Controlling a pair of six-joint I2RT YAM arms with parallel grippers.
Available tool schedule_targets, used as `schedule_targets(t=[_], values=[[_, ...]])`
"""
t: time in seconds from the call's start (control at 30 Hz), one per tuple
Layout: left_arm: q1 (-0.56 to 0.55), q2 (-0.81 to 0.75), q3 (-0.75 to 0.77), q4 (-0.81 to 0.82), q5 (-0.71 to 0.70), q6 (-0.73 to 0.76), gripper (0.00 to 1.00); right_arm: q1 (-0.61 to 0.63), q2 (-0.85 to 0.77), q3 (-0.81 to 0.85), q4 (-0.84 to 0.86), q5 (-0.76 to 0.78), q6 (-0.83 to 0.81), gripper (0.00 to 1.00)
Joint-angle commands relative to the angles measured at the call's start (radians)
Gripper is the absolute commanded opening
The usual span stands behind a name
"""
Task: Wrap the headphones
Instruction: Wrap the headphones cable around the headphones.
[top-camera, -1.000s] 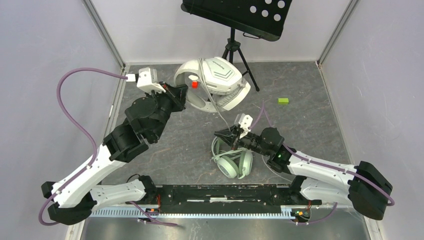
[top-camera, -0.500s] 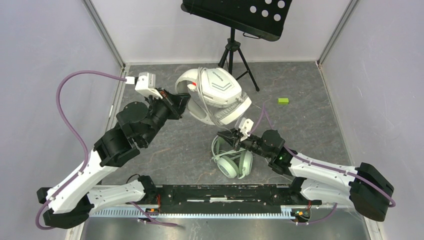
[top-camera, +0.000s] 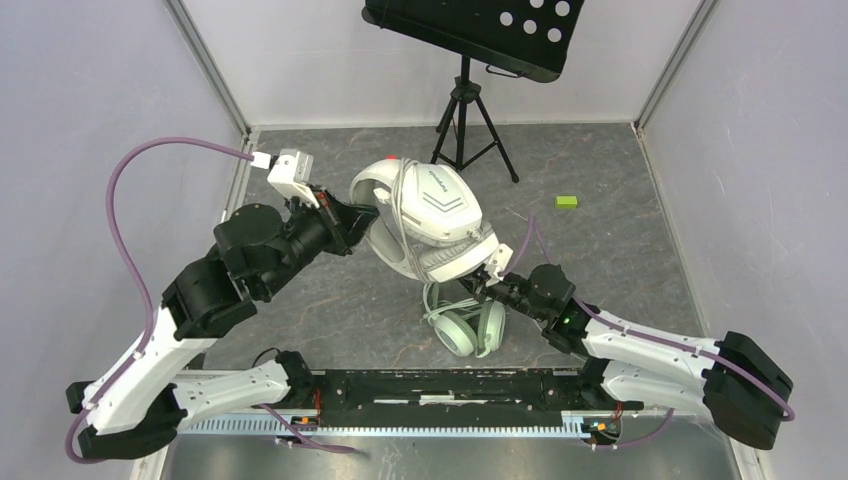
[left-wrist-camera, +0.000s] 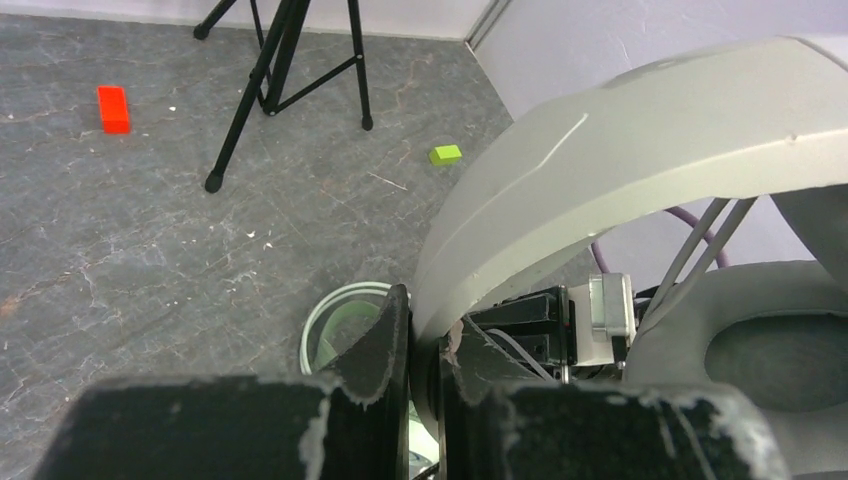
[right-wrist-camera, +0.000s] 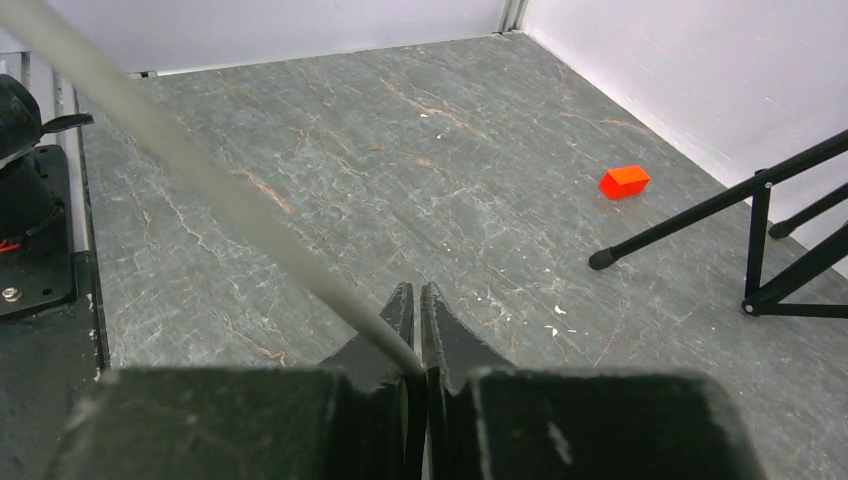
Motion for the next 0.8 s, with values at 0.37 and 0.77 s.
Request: schedule_targets(t=[0.37,0.77], values=[[0.003,0.058,0.165,-0.083,0.228,0.086,0.02,-0.043,-0.024,-0.049,0.029,0.094,-0.028,0.13],[0.003,0.133,0.250,-0.278,0.296,0.199,0.02,-0.081,-0.060,-0.073,0.048,0.109,-0.020,0.12]])
